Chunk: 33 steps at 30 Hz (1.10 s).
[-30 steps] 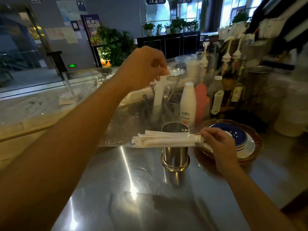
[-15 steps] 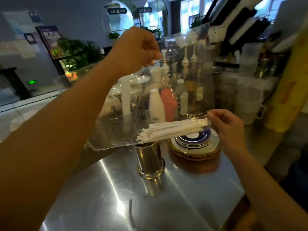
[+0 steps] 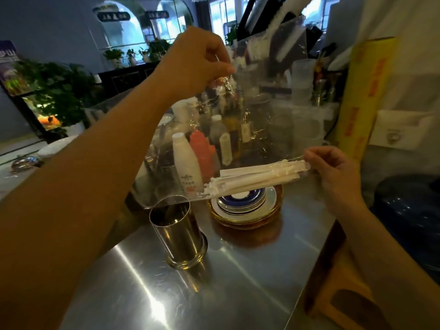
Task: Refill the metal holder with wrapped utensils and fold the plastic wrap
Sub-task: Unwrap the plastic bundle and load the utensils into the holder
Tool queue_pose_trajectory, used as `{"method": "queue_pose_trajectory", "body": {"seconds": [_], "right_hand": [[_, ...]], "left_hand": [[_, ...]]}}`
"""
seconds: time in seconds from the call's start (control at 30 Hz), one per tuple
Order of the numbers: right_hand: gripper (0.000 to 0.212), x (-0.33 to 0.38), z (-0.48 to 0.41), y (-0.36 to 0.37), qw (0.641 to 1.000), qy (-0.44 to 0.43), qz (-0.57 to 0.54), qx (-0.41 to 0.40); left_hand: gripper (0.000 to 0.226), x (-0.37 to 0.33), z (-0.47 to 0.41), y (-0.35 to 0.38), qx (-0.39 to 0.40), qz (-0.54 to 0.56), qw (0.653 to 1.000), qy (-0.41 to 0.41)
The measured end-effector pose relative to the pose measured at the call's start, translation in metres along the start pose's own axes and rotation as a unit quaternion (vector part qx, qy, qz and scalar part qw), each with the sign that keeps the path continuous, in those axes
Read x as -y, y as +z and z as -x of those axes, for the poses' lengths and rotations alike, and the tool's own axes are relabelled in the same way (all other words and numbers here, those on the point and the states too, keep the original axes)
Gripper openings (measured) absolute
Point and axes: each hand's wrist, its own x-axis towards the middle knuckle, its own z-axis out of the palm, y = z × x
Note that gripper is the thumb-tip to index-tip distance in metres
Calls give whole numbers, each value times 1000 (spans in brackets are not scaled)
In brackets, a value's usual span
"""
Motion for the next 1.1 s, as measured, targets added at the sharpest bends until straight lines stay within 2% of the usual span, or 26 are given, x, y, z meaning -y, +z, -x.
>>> {"method": "queue_pose_trajectory", "body": {"seconds": [0.07, 0.33, 0.67, 0.77, 1.1], "right_hand": [[11, 2, -4, -3, 1000, -7, 12, -6], [17, 13, -18, -5, 999, -34, 25, 5], [21, 25, -39, 6, 997, -67, 27, 32], [20, 26, -45, 14, 995, -75, 43, 42], [15, 30, -52, 42, 989, -96, 54, 100]], "left_hand": [[17, 0, -2, 4, -5, 9, 1000, 2], [21, 7, -11, 1, -19, 6, 1000, -2], [16, 36, -1, -6, -51, 82, 993, -68], [6, 46, 6, -10, -59, 104, 989, -91], [12, 71, 29, -23, -99, 105, 983, -110]]}}
